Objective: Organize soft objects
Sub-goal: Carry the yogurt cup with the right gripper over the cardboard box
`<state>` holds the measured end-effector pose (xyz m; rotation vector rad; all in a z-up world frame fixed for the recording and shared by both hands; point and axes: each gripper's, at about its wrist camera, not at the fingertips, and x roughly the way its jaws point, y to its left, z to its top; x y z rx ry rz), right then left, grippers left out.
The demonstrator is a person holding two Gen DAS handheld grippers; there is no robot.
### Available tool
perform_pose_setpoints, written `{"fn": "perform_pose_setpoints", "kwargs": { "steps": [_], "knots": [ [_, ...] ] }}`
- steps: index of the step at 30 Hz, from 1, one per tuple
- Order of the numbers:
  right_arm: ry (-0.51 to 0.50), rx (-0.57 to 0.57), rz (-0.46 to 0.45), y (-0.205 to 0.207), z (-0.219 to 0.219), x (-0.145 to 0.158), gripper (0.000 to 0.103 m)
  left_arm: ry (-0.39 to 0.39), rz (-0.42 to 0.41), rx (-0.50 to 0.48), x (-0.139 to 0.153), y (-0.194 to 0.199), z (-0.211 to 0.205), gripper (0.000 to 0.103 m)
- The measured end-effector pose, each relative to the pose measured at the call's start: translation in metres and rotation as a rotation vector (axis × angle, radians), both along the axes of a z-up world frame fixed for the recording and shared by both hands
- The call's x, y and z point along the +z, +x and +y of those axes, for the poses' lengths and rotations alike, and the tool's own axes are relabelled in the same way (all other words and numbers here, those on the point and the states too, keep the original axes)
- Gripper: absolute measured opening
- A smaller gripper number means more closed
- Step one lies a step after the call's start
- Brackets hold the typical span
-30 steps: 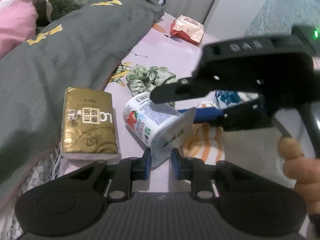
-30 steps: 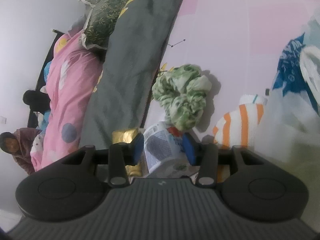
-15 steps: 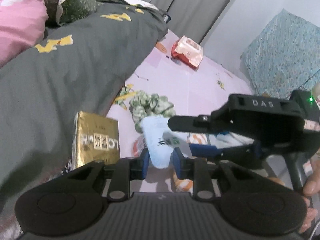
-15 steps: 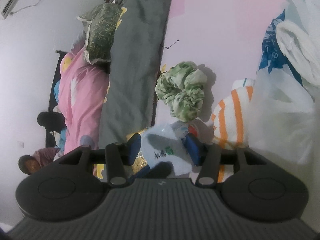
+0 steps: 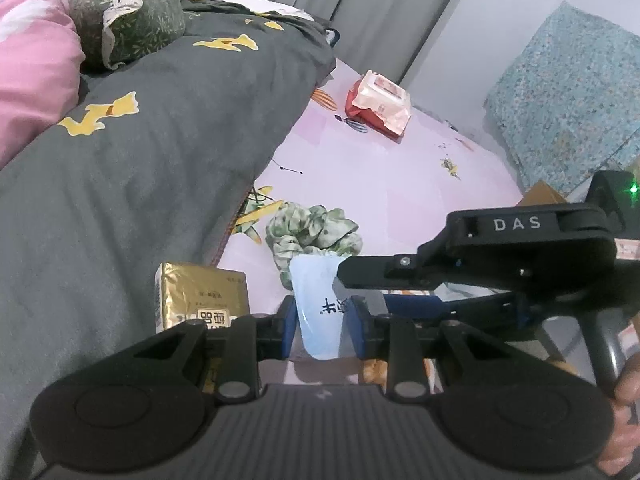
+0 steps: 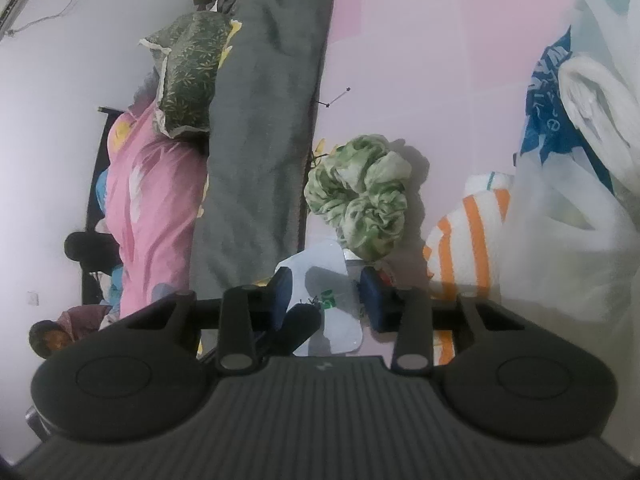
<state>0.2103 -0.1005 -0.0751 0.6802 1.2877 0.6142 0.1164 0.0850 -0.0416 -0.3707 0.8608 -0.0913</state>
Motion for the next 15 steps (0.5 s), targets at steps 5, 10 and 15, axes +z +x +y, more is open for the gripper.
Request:
{"fn": "perform_pose_setpoints", "kwargs": {
  "steps": [5, 10, 15],
  "knots": [
    [-0.014, 0.022, -0.009, -0.004, 0.007, 0.006, 0.036, 0.025, -0.009, 0.02, 0.008, -0.004, -0.003, 0.034],
    [0.021, 0.014, -0.025, -0.008, 0.002, 0.017, 0.036, 0.019, -0.029, 0.025, 0.025, -0.012, -0.006, 0.035],
    [0.04, 0.0, -0.073, -0.018, -0.014, 0.041, 0.036, 0.056, -0.074, 0.007, 0.051, -0.019, -0.03, 0.035]
  ]
}}
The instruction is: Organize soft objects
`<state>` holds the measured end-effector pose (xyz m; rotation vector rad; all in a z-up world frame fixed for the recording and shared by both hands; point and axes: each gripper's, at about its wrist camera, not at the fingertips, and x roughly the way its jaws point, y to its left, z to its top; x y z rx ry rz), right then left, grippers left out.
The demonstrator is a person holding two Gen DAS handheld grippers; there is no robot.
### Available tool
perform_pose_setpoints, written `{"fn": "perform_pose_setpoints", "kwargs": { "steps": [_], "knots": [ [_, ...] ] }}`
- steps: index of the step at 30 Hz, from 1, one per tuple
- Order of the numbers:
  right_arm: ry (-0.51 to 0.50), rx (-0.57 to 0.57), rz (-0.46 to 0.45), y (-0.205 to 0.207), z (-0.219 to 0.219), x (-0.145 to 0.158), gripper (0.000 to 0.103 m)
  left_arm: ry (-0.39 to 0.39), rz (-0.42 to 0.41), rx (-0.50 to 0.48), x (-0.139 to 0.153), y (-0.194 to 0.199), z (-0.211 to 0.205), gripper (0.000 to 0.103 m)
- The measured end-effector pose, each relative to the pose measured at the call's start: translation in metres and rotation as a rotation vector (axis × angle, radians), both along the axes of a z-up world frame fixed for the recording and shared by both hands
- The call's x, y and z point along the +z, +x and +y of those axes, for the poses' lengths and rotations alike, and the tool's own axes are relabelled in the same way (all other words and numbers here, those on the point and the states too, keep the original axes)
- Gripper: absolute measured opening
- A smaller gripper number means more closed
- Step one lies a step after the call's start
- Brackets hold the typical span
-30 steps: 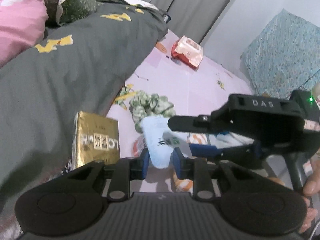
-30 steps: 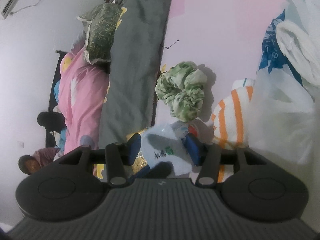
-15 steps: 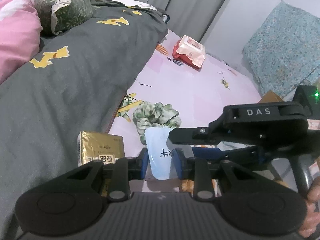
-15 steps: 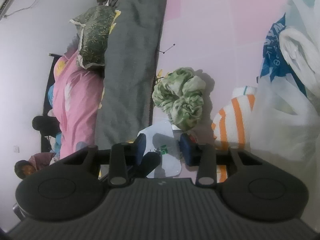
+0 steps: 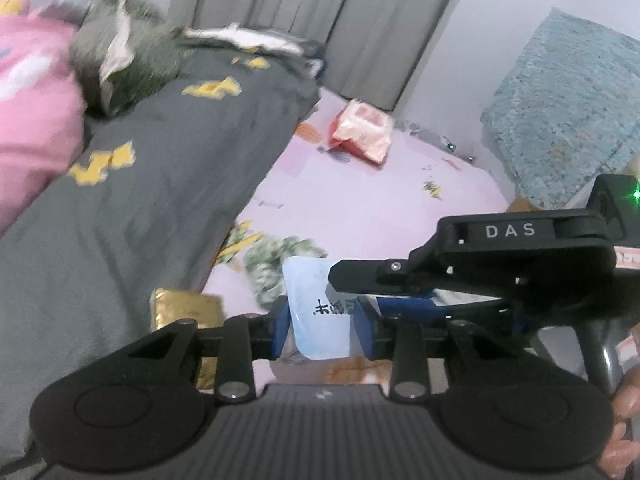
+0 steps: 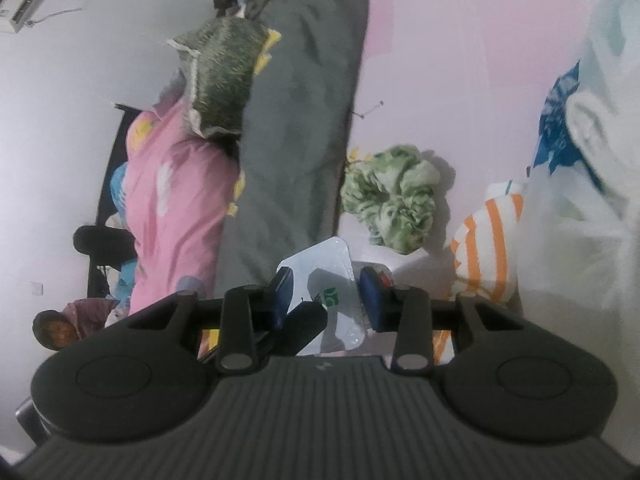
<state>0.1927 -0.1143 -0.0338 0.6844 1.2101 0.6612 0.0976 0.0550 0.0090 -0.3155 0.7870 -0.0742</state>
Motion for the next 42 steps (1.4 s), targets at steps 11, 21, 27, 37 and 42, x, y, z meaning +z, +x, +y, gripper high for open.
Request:
{"fn": "perform_pose_setpoints", "kwargs": {
  "steps": [11, 21, 27, 37, 42],
  "knots": [
    [0.079, -0.195, -0.105, -0.037, -0.114, 0.059, 0.037, 0.061, -0.133, -0.21, 0.059, -0.003, -0.103, 0.035],
    [-0.005, -0.454, -0.15, -0.091, -0.28, 0.099, 0.039, 0.039, -0.123, -0.549, 0.077, 0.013, -0.259, 0.035],
    [-0.01, -0.514, 0.026, -0.101, -0.351, 0.058, 0.042, 0.064, 0.039, -0.662, 0.042, 0.027, -0.32, 0.035],
    [-0.037, -0.459, 0.286, -0.085, -0.375, -0.017, 0.045, 0.075, 0.225, -0.747, -0.003, 0.039, -0.332, 0.034],
    [-0.07, -0.45, 0.314, -0.075, -0.372, -0.032, 0.049, 0.047, 0.2, -0.753, 0.005, 0.04, -0.321, 0.035]
  ]
}}
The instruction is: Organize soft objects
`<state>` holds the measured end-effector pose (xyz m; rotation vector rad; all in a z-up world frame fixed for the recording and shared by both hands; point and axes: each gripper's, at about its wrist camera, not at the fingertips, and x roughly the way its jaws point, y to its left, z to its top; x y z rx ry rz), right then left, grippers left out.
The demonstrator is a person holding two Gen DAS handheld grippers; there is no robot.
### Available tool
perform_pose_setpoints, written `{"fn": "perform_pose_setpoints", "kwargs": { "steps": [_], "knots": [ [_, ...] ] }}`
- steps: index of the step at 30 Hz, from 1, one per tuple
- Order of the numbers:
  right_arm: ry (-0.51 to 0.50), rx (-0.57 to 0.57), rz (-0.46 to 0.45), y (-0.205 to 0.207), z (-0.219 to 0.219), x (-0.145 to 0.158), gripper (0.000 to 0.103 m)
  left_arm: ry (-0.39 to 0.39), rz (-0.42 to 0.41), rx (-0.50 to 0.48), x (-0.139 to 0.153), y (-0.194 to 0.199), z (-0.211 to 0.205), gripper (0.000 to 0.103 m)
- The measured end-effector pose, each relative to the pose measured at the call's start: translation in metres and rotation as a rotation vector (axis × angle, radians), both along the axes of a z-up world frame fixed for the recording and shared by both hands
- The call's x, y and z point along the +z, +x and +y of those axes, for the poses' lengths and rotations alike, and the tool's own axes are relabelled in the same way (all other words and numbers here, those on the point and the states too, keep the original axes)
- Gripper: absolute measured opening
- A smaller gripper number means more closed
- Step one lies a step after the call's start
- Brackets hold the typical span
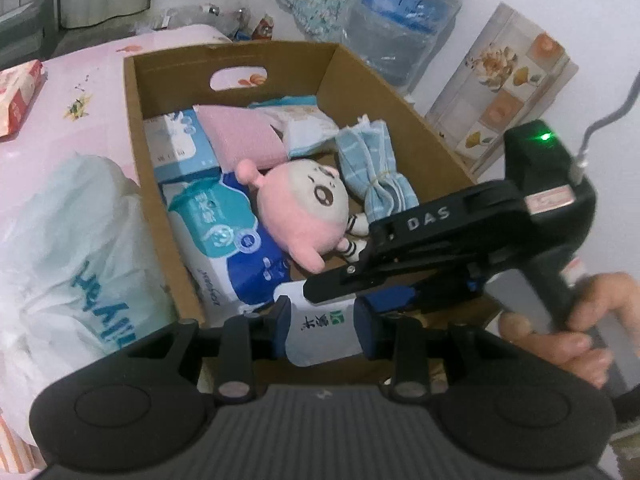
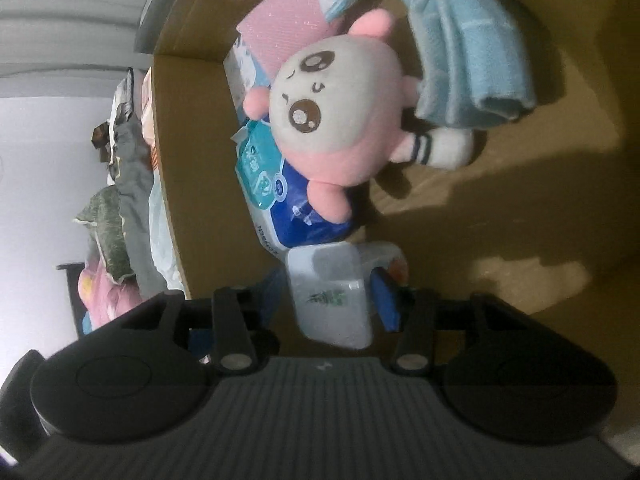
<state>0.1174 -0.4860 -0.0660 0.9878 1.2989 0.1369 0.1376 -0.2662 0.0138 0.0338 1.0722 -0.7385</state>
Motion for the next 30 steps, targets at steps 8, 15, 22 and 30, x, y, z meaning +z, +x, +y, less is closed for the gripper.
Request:
{"fn": "perform_pose_setpoints", "kwargs": {
  "steps": [8, 15, 22, 30],
  "knots": [
    [0.041, 0.023, -0.018, 0.008, 0.01, -0.007, 0.049, -0.098, -0.021, 0.06, 0.025, 0.004, 0.055, 0.048],
    [0.034, 0.098, -0.012, 0.008, 0.036, -0.007, 0.05, -0.127, -0.127, 0.193, 0.043, 0.002, 0.121, 0.065],
    [-0.138, 0.08, -0.133, -0.003, 0.037, 0.03, 0.062, -0.076, -0.243, 0.359, 0.043, -0.013, 0.19, 0.086],
    [-0.266, 0.071, -0.368, -0.02, 0.048, 0.099, 0.066, 0.062, -0.305, 0.482, 0.019, -0.045, 0.247, 0.086]
  ]
}}
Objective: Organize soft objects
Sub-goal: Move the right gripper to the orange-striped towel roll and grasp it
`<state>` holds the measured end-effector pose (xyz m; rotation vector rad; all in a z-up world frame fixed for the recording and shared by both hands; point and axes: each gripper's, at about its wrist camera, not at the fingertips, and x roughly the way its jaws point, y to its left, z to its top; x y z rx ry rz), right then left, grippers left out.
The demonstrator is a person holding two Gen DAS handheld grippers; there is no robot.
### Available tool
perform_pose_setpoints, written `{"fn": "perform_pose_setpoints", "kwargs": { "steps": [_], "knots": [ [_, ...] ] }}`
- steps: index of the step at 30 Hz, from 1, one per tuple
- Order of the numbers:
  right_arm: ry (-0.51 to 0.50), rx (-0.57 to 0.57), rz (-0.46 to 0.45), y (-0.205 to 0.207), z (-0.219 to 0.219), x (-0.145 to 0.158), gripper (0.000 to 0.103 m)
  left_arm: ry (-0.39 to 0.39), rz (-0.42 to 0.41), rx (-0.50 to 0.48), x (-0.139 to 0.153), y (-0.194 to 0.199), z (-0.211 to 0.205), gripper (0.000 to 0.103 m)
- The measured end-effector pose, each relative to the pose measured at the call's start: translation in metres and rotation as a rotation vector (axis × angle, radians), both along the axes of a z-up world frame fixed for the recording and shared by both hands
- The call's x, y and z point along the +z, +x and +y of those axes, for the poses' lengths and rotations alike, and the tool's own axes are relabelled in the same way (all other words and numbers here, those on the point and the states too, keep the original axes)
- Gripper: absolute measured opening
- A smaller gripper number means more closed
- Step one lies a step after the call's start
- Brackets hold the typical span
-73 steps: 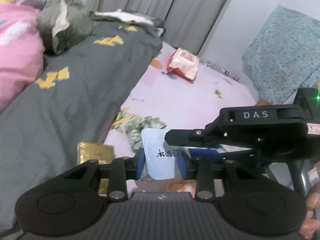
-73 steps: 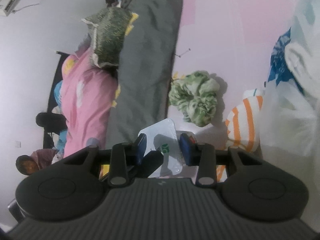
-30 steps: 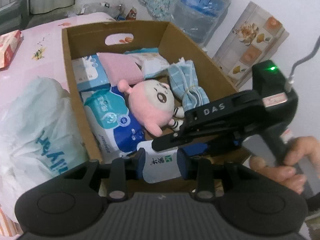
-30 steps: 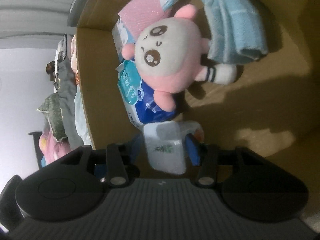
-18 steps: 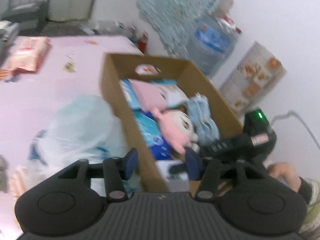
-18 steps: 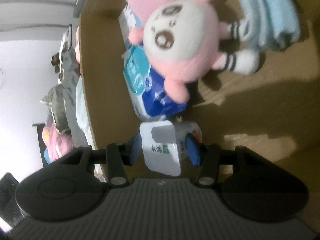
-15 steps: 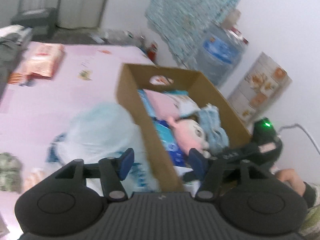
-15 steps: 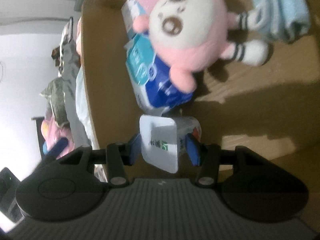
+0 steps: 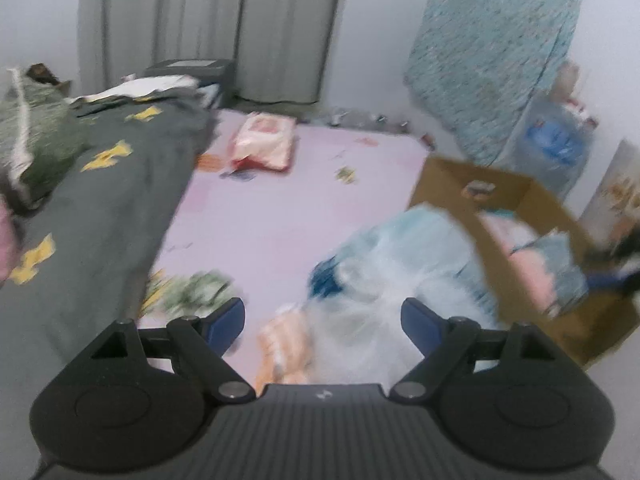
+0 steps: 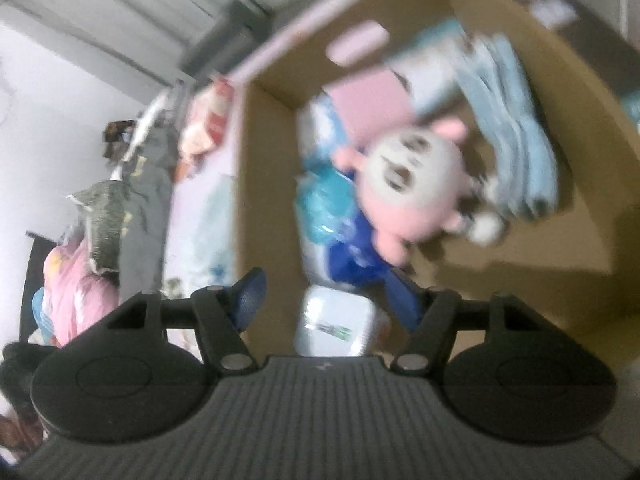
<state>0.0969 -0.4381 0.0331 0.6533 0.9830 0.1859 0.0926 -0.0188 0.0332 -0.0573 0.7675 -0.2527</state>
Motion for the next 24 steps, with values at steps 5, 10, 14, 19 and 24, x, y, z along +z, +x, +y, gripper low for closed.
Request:
{"fn": "perform_pose_setpoints", "kwargs": {
  "steps": [5, 10, 14, 19, 24],
  "knots": [
    [0.066, 0.141, -0.11, 0.011, 0.059, 0.026, 0.066, 0.041, 0.015, 0.025, -0.029, -0.016, 0.006, 0.082],
    [0.175, 0.318, -0.083, 0.038, 0.138, 0.017, 0.066, 0.098, 0.025, -0.007, -0.058, -0.011, -0.003, 0.071],
    [0.218, 0.408, -0.006, 0.061, 0.19, -0.005, 0.066, 0.14, 0.053, -0.014, -0.081, 0.003, -0.009, 0.058],
    [0.204, 0.48, 0.142, 0.08, 0.237, -0.036, 0.066, 0.111, 0.142, 0.008, -0.103, 0.016, -0.007, 0.053],
    [0.139, 0.505, 0.206, 0.082, 0.264, -0.054, 0.065, 0.061, 0.151, 0.039, -0.115, 0.013, 0.003, 0.047]
  ]
}}
